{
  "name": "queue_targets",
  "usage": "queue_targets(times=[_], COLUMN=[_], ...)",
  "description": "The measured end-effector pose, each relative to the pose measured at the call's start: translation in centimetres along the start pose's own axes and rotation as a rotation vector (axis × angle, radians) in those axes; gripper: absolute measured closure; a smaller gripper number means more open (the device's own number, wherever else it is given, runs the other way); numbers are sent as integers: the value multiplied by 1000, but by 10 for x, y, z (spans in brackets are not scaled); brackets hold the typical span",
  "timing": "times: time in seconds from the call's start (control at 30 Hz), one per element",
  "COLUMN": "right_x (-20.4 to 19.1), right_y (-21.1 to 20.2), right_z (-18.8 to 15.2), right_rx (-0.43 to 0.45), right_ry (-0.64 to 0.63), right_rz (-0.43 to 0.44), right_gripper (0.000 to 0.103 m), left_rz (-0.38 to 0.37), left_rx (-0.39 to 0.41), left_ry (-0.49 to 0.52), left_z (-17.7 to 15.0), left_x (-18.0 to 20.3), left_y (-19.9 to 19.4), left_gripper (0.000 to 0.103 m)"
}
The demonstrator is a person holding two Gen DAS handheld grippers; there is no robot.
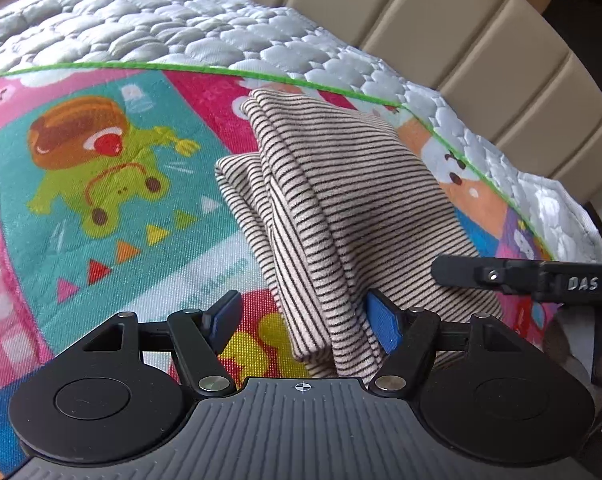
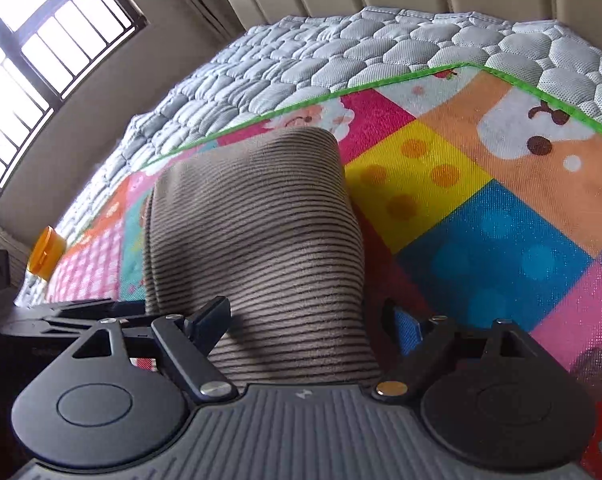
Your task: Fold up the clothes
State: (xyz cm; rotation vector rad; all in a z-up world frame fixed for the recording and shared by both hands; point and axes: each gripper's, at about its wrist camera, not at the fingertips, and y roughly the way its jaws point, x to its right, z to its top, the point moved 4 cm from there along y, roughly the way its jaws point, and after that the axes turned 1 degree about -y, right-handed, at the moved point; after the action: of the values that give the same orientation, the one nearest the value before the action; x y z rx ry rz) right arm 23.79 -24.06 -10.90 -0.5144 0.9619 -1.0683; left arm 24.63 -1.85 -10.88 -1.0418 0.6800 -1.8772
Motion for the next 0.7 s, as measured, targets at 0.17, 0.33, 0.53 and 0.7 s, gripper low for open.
queue_targets(times=[0.17, 0.33, 0.53, 0.7], right_x=[-8, -16, -17, -19], right_y=[5, 10, 37, 60], right_z=[-11, -6, 15, 43], right_rx=[-21, -3, 127, 211], right_ry=[-50, -73, -55, -52], right_rz=[-18, -5, 6, -11], right_gripper=[25, 31, 31, 31], left_rz=[-19, -67, -30, -2], left_rx=[-7, 9, 99, 153], left_ry=[-16, -17, 45, 41], left_z=[0, 13, 56, 86], left_x=[-2, 0, -2, -20], left_y=[3, 12, 27, 40], left_gripper=[29, 37, 42, 42])
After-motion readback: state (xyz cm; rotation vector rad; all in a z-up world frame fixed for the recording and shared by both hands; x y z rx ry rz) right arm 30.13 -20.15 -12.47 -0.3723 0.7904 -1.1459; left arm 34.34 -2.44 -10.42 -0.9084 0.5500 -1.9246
